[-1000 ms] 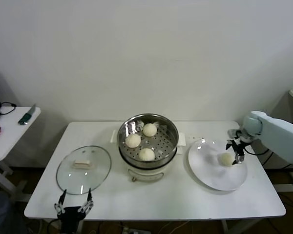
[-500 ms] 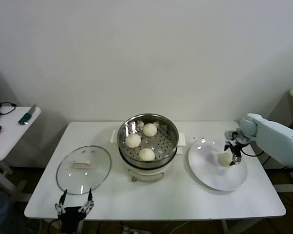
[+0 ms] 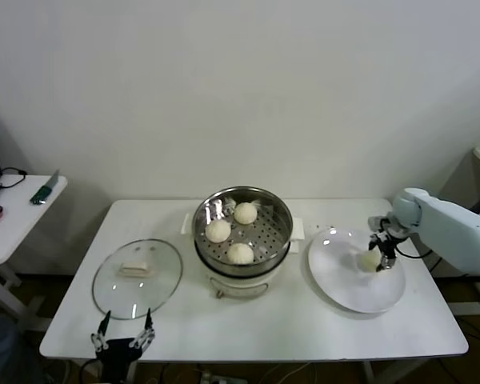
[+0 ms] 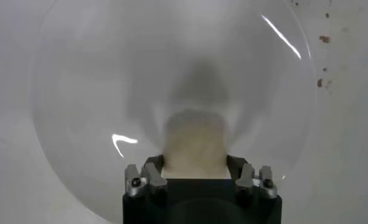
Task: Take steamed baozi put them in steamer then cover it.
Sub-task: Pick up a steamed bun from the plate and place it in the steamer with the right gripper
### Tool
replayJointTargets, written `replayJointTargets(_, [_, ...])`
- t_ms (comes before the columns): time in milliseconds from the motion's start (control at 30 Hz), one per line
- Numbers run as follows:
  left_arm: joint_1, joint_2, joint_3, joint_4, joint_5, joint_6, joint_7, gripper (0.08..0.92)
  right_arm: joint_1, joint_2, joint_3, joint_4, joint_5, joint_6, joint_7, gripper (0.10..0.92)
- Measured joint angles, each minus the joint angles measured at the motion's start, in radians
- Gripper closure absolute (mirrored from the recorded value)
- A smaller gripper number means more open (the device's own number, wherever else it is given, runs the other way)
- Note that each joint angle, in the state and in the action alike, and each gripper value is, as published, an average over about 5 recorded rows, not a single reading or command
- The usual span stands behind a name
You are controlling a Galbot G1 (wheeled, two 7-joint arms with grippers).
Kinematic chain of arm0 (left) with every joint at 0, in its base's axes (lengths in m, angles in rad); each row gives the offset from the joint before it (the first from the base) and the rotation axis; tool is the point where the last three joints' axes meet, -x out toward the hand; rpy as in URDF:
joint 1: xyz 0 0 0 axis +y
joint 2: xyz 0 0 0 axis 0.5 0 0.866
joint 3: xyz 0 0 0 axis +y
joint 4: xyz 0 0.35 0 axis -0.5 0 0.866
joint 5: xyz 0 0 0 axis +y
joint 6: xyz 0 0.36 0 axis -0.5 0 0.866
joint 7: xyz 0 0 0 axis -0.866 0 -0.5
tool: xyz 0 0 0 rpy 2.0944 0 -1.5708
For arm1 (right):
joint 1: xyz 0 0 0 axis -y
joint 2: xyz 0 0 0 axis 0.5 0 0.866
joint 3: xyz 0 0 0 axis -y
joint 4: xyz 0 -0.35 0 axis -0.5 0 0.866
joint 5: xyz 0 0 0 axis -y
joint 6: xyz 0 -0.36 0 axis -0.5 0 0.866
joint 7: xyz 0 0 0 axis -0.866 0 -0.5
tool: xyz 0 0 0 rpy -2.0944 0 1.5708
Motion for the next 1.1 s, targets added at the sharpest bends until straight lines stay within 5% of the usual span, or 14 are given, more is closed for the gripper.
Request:
replayJointTargets(400, [0.0,0.0,0.006,-0.004,0.0,0.001,-0.001,0.177,0.21,-0.043,-0.18,0.137,0.106,-0.016,-0.008,0.347])
replayJointTargets(1100, [0.013,0.019,0.022,-0.037,0.0,0.005,0.0,0.177,0.813,0.111,-0.556,0.613,0.616,-0.169,0.031,0.347])
